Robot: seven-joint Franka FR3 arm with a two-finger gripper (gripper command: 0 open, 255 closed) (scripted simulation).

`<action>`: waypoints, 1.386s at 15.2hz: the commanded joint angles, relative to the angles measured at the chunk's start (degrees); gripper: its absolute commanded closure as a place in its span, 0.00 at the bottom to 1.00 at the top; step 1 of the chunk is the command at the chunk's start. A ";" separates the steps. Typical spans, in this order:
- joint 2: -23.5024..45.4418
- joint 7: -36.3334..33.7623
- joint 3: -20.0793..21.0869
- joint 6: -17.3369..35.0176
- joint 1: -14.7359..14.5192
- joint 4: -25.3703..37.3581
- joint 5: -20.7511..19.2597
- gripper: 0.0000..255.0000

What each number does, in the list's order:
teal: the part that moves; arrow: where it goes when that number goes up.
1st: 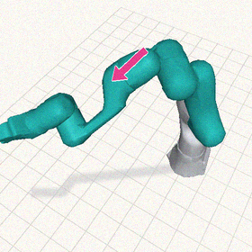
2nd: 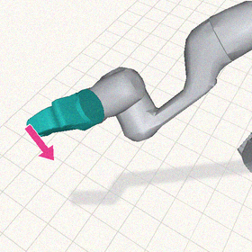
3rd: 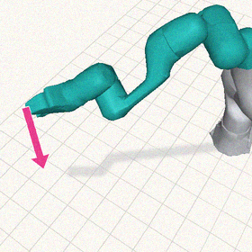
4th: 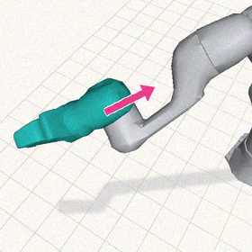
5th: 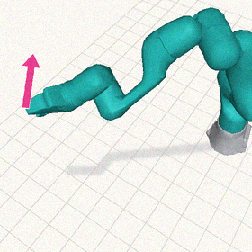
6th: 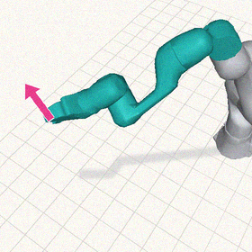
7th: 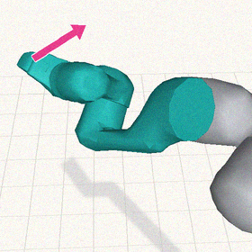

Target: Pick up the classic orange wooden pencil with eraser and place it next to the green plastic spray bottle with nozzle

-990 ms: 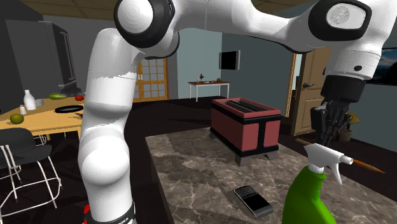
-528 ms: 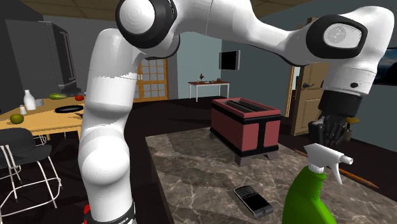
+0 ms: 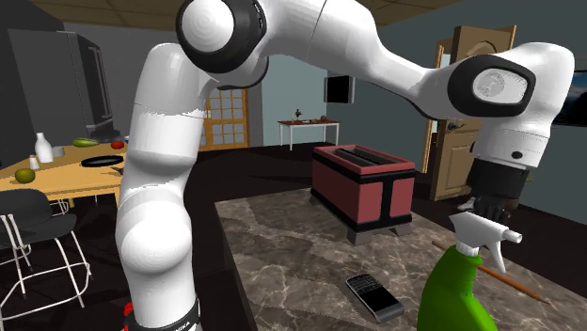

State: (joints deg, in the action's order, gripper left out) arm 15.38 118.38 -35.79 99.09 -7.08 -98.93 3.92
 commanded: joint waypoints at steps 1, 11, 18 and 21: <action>0.33 0.04 0.09 1.38 0.01 -1.09 0.21 1.00; 3.08 0.75 0.73 8.21 0.45 -5.63 1.89 1.00; 4.37 1.12 1.07 10.61 0.71 -6.95 2.67 1.00; 4.37 1.12 1.07 10.61 0.71 -6.95 2.67 1.00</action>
State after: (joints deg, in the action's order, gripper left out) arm 19.73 119.49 -34.72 109.69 -6.38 -105.88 6.58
